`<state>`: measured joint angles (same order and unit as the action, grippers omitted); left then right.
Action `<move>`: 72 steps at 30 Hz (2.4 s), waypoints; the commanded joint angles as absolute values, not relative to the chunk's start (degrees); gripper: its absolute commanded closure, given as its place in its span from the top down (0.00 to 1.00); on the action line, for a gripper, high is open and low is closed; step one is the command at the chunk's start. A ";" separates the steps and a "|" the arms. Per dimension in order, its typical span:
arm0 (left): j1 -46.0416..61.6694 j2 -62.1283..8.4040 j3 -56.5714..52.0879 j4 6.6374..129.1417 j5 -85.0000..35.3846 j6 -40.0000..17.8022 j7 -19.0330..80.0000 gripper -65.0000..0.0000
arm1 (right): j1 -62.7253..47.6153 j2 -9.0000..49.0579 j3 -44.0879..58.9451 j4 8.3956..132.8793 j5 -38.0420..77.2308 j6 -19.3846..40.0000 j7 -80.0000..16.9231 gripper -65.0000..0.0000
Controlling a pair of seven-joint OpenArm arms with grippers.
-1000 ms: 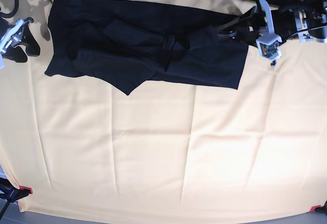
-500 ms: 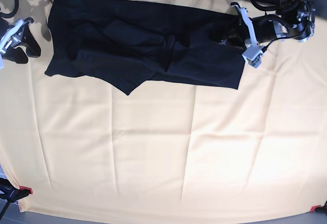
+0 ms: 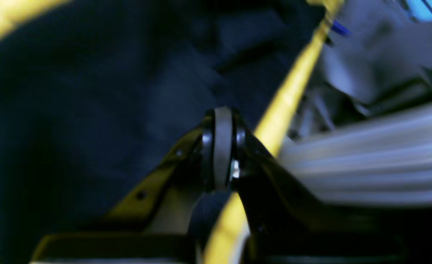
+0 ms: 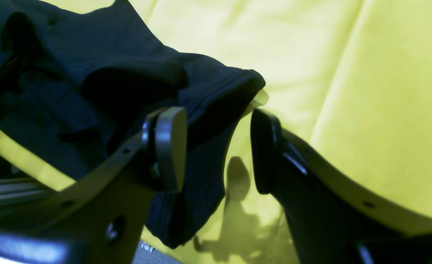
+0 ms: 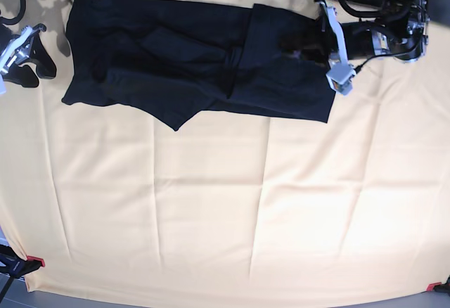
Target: Fold the T-shirt properly
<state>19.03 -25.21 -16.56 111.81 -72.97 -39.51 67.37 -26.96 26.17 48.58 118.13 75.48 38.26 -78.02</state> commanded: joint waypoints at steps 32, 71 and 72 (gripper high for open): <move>18.24 -26.02 -10.94 107.66 -45.36 -31.66 58.70 0.00 | -26.63 22.57 48.66 91.66 73.30 33.71 -72.77 0.70; 18.26 -26.04 -10.94 107.66 -45.74 -31.68 58.72 0.00 | -25.80 24.64 44.29 88.12 85.00 40.00 -80.00 0.69; 18.24 -26.04 -10.94 107.66 -45.78 -31.68 58.70 0.00 | -25.87 24.80 44.29 88.12 85.00 40.00 -80.00 0.69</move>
<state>18.41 -25.39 -10.76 107.09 -45.08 -31.86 59.09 -25.76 23.66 43.92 87.57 83.40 39.92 -80.27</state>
